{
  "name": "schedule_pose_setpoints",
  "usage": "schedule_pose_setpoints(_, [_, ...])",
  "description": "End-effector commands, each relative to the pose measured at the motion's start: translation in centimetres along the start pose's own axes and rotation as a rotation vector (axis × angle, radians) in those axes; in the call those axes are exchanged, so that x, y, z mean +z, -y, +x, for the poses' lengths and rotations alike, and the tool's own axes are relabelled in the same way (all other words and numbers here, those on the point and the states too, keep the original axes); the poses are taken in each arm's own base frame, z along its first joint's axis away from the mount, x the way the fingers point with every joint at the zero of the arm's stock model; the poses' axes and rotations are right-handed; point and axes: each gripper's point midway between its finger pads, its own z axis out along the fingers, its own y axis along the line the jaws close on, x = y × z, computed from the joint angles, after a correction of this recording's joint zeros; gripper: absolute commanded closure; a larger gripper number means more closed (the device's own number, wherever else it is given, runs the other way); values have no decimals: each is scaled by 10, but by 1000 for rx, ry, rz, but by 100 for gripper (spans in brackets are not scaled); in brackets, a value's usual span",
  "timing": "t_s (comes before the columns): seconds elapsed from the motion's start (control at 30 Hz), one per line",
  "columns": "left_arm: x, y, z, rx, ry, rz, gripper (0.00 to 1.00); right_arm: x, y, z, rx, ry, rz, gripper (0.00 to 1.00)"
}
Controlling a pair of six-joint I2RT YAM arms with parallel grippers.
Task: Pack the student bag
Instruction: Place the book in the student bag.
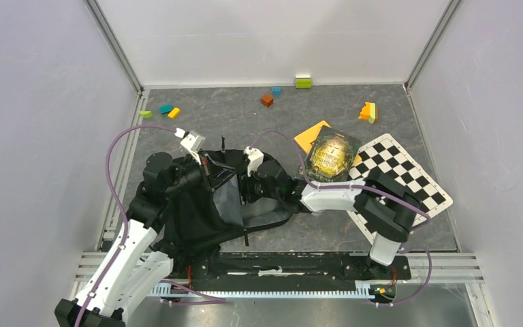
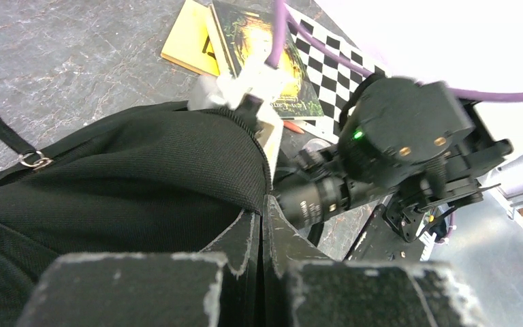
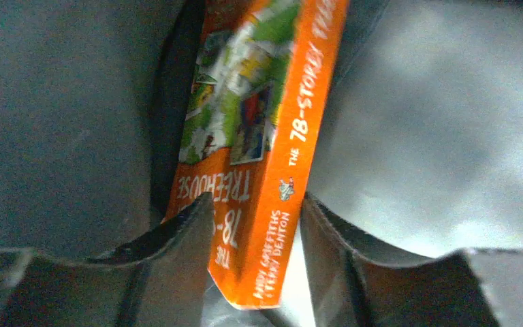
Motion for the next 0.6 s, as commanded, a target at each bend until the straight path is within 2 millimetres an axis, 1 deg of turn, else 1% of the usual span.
schedule_pose_setpoints(0.0, [-1, 8, -19, 28, 68, 19, 98, -30, -8, -55, -122, 147, 15, 39])
schedule_pose_setpoints(0.03, [-2, 5, -19, 29, 70, 2, 98, -37, -10, -60, -137, 158, 15, 30])
schedule_pose_setpoints(0.1, [-3, -1, -20, 32, 73, -40, 98, -52, -15, -65, -182, 162, -3, 19])
schedule_pose_setpoints(0.17, [-5, -7, -21, 33, 82, -73, 98, -69, -16, -68, -213, 159, 2, 12])
schedule_pose_setpoints(0.23, [-5, -7, -22, 35, 88, -80, 98, -85, -11, -70, -232, 154, 17, 8])
schedule_pose_setpoints(0.27, [-6, -7, -22, 36, 89, -80, 98, -93, -8, -74, -236, 159, 29, 2])
schedule_pose_setpoints(0.3, [-6, -8, -23, 37, 92, -83, 98, -101, -1, -74, -236, 152, 54, 2])
schedule_pose_setpoints(0.33, [-6, -8, -23, 36, 93, -85, 98, -110, 5, -78, -241, 160, 82, 2])
schedule_pose_setpoints(0.4, [-5, -10, -22, 35, 88, -90, 98, -131, 26, -82, -237, 171, 177, 2])
schedule_pose_setpoints(0.43, [-5, -10, -21, 33, 86, -91, 98, -145, 35, -89, -238, 198, 219, 2])
schedule_pose_setpoints(0.53, [-5, -10, -22, 36, 86, -92, 98, -182, 74, -91, -228, 219, 360, 2])
schedule_pose_setpoints(0.57, [-5, -10, -23, 37, 87, -92, 98, -192, 89, -87, -219, 206, 404, 2])
